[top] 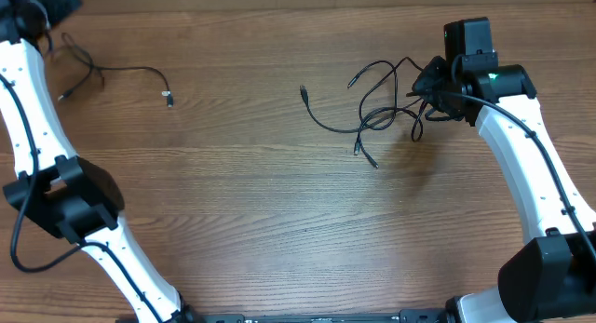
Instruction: Untangle cables
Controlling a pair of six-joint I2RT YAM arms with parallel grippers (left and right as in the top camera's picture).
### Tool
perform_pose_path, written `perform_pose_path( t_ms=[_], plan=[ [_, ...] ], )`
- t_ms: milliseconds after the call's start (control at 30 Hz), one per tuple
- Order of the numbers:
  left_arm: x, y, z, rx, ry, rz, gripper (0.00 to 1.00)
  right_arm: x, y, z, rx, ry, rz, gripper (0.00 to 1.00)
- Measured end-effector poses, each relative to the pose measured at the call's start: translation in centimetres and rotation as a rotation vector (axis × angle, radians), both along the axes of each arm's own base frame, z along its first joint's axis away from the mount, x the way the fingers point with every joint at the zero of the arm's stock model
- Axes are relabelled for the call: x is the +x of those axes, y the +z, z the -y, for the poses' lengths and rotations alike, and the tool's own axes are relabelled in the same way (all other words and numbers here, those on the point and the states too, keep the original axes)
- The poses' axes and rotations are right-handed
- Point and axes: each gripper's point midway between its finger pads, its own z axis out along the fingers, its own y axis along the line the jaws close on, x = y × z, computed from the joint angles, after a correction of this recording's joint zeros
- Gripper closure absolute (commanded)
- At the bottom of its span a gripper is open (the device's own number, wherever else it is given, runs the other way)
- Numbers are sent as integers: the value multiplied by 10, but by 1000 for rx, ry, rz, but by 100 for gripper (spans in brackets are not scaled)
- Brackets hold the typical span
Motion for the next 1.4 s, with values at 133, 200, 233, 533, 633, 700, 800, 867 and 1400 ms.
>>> perform_pose_path(
  t_ms=[133, 200, 233, 533, 633, 700, 800, 867, 1400],
  plan=[
    [-17, -58, -8, -66, 13, -160, 5, 0, 0, -1, 4, 2, 0, 96],
    [-25, -75, -3, -95, 1, -222, 8, 0, 0, -1, 7, 4, 0, 92],
    [-27, -81, 1, -102, -17, -242, 10, 0, 0, -1, 8, 3, 0, 89],
    [-42, -148, 72, -232, -188, -467, 8, 4, 2, -8, 37, 21, 15, 22],
    [-39, -175, 100, -251, -239, -530, 0, 5, 3, -9, 47, 23, 23, 1],
    [-36, -191, 121, -253, -279, -561, 0, 6, 3, -11, 53, 31, 24, 0],
    [-28, -205, 149, -244, -331, -577, 2, 5, 3, -13, 62, 37, 23, 0],
    [-22, -210, 165, -220, -352, -581, 23, 5, 2, -14, 62, 52, 17, 0],
    [-15, -213, 150, -17, -251, -615, 51, -5, -12, -21, 73, 110, -52, 0]
  ],
)
